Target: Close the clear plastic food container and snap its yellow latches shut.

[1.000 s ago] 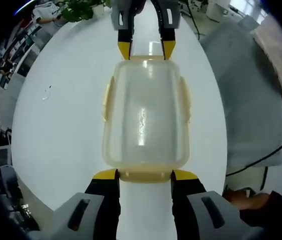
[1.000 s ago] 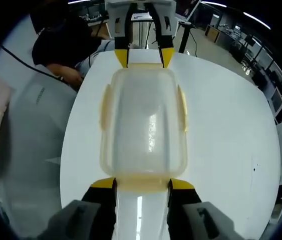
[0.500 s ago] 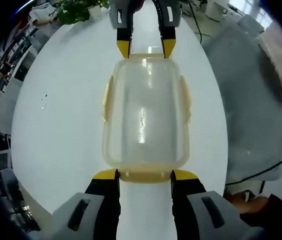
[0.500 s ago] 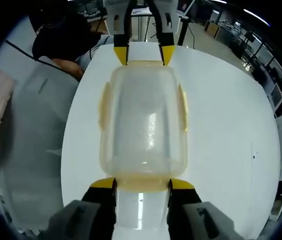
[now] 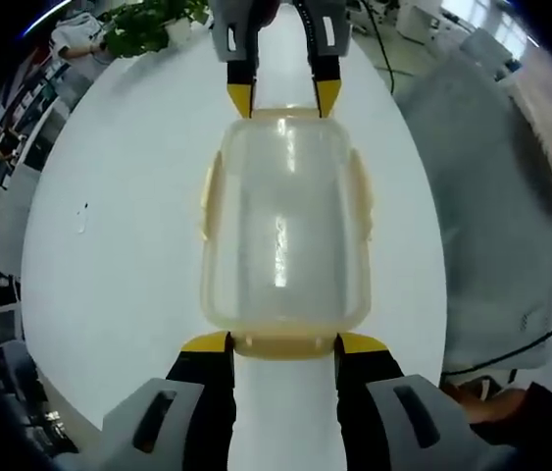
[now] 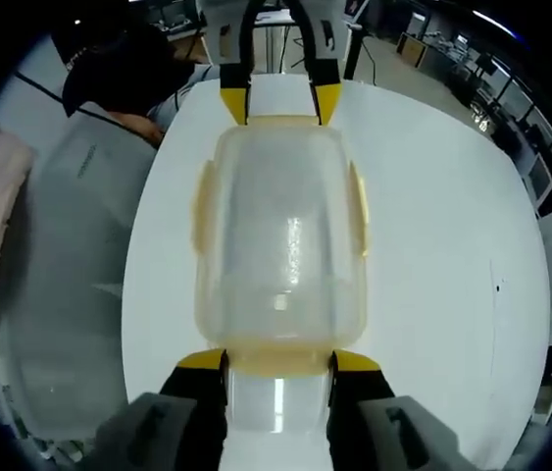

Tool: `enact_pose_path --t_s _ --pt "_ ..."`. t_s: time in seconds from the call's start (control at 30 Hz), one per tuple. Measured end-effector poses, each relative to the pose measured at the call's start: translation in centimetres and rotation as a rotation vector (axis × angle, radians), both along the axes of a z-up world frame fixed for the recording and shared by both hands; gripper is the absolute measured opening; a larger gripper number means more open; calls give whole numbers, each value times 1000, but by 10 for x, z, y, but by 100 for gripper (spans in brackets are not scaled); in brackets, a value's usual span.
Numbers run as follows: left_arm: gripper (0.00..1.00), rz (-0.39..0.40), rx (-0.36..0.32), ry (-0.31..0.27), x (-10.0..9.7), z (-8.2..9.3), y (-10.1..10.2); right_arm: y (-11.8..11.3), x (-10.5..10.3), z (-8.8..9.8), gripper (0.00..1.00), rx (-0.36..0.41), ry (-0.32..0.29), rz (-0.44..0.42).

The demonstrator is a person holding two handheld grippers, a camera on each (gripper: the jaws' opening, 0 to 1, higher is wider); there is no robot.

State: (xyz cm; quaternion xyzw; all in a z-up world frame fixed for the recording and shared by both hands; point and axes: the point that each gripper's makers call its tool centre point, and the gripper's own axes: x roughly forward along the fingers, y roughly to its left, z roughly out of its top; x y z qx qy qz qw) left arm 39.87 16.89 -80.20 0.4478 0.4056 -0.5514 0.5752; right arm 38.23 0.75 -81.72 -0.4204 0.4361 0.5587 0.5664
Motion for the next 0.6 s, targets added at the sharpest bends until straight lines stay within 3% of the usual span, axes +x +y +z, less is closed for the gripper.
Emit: enact_pose_path --t_s 0.6 --pt "37 -16 -23 5 -1 -3 -30 -30 -3 -1 37 -30 4 -24"
